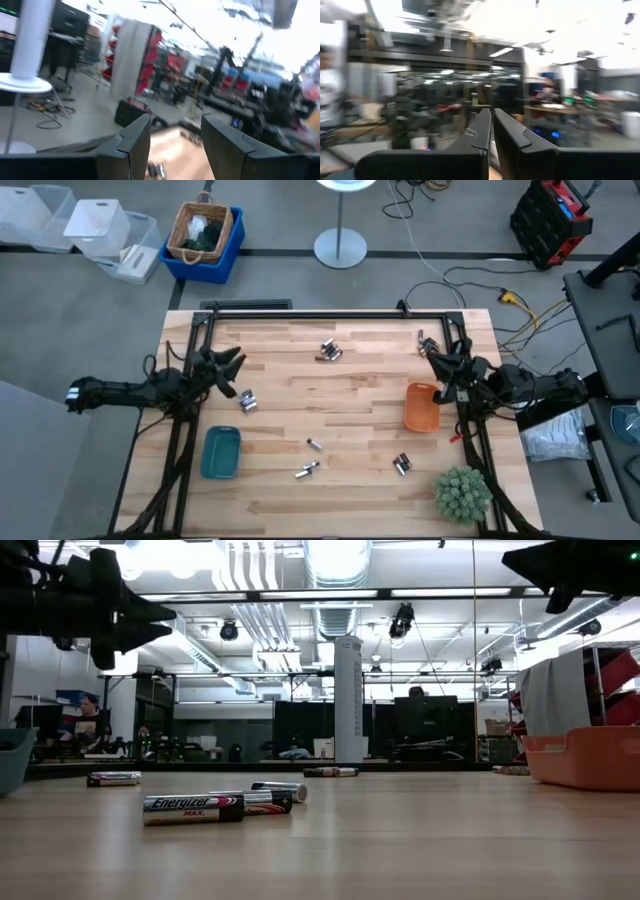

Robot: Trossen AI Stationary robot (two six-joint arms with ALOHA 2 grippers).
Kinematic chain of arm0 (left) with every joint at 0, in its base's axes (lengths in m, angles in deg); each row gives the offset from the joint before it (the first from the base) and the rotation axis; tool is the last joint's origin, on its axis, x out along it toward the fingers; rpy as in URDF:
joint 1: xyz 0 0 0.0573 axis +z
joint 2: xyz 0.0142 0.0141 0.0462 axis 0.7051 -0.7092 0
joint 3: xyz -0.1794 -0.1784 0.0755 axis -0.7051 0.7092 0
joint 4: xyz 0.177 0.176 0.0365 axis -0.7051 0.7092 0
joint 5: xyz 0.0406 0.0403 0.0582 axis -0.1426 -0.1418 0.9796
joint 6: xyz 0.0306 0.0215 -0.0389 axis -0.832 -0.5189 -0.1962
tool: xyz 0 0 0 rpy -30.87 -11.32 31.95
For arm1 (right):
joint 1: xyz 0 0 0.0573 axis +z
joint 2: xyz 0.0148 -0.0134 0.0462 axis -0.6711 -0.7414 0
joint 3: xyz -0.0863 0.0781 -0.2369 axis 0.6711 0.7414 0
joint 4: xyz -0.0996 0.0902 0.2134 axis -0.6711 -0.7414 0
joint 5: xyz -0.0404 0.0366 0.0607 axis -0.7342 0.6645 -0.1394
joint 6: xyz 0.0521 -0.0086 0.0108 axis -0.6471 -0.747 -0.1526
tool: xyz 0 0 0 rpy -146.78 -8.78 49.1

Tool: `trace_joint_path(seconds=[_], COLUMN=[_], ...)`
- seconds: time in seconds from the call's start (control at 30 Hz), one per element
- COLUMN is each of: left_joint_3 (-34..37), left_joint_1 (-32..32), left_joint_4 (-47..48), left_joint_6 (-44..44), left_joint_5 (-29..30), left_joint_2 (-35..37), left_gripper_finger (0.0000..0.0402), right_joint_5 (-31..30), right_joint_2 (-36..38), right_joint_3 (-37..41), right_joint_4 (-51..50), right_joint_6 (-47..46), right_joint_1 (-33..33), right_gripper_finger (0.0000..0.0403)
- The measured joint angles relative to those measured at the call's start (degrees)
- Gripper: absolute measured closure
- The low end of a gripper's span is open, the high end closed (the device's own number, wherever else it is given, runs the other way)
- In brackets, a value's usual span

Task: Sort batteries
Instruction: Put the black battery into the orange bin

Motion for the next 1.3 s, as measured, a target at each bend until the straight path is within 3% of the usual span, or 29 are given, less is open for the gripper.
trace_joint_path(seconds=[0.13, 0.27, 0.47, 0.63, 0.77, 1.07, 1.3], left_joint_3=[0.0, -0.01, 0.0, 0.0, 0.0, 0.0, 0.01], left_joint_1=[0.0, 0.0, -0.04, -0.02, 0.0, 0.0, 0.0], left_joint_4=[-3.31, -1.54, 3.82, 0.44, 0.42, -0.71, -7.19], left_joint_6=[1.68, 1.7, 4.61, 9.94, 8.34, 10.27, 7.04], left_joint_5=[0.25, -3.0, -14.6, -15.59, -15.59, -15.11, -11.38], left_joint_2=[0.02, -0.24, -2.08, -2.81, -3.38, -4.68, -4.61], left_gripper_finger=[0.0247, 0.0247, 0.0247, 0.0247, 0.0247, 0.0247, 0.0247], right_joint_5=[-6.09, -5.73, -5.41, -5.39, -3.31, -2.6, -7.46], right_joint_2=[-0.56, -0.5, -0.91, -0.67, -1.97, -14.45, -27.33], right_joint_3=[-0.31, -0.31, -0.31, -0.35, -1.83, -13.6, -27.19], right_joint_4=[-0.26, -1.36, -5.98, 0.33, -4.2, -12.18, -19.72], right_joint_6=[0.81, 0.78, -1.84, -3.8, -5.61, -5.55, -4.14], right_joint_1=[0.0, 0.01, 0.04, 0.04, 0.04, 0.04, 0.02], right_gripper_finger=[0.039, 0.039, 0.039, 0.039, 0.039, 0.039, 0.039])
